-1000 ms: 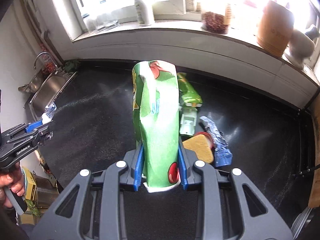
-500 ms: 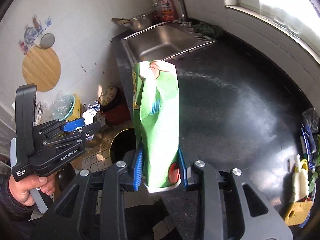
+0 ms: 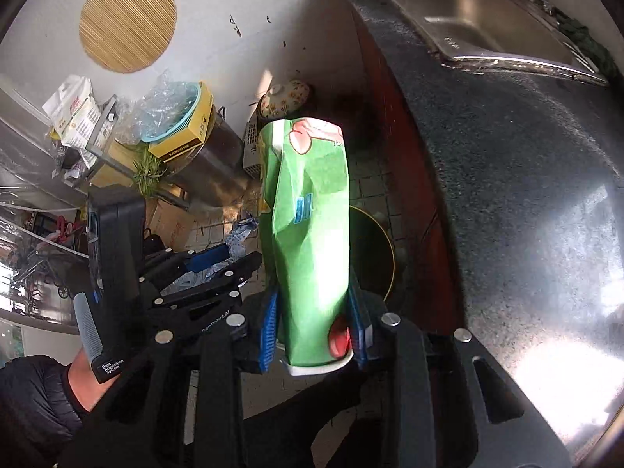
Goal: Collect trash
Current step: 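Carry both items to the black bin and open both tools to drop them, then return both tools to the countertop trash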
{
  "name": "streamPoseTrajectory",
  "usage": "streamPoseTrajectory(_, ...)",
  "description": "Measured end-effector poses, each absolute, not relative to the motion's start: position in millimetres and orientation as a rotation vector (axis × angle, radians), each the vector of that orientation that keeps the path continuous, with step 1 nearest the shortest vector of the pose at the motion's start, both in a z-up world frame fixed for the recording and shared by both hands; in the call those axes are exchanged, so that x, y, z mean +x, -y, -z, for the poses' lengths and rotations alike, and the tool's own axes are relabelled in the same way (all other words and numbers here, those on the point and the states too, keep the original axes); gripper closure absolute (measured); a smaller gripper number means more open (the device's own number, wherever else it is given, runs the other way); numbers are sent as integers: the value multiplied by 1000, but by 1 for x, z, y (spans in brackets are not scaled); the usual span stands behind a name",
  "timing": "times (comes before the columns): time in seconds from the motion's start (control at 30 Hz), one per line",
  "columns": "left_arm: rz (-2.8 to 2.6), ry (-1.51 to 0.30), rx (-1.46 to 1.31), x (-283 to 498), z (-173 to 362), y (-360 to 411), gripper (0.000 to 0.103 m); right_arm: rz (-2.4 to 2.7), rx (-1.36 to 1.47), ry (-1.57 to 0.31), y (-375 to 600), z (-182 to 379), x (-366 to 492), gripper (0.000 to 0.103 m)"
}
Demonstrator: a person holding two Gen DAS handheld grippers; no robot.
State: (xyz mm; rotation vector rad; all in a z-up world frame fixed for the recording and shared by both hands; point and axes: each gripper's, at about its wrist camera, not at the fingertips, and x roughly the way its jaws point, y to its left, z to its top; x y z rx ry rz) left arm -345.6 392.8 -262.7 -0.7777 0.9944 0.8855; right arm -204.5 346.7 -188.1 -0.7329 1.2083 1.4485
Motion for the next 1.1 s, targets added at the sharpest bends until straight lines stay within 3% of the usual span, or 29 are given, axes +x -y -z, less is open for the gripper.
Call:
streamPoseTrajectory(0.33,-846,-990,-838,-353,317,-412,68,-1387,-839,-1248,-380,245,-217,71)
streamPoseTrajectory(0.4,-841,-988,-838,-353,321,-415,64,-1386,-835,-1246,-386,247,-215,68)
streamPoseTrajectory(0.43,-849,-1001,-829,-352,323,-416,49,-1384,-831,-1242,-388,247,-216,62)
streamPoseTrajectory(0.47,-866,-1021,-815,-350,325,-416,38,-1383,-818,-1240,-389,244,-214,37)
streamPoseTrajectory(0.5,-884,-1028,-800,-350,325,-417,24,-1388,-793,-1234,-387,240,-211,21)
streamPoseTrajectory(0.8,-898,-999,-777,-360,292,-414,22,-1418,-707,-1205,-359,186,-203,20)
streamPoseTrajectory(1.0,-883,-975,-632,-334,221,-393,17,-1360,-557,-1124,-299,117,-158,13)
streamPoseTrajectory(1.1,-818,-939,-551,-301,176,-373,10,-1250,-478,-1070,-252,84,-119,9)
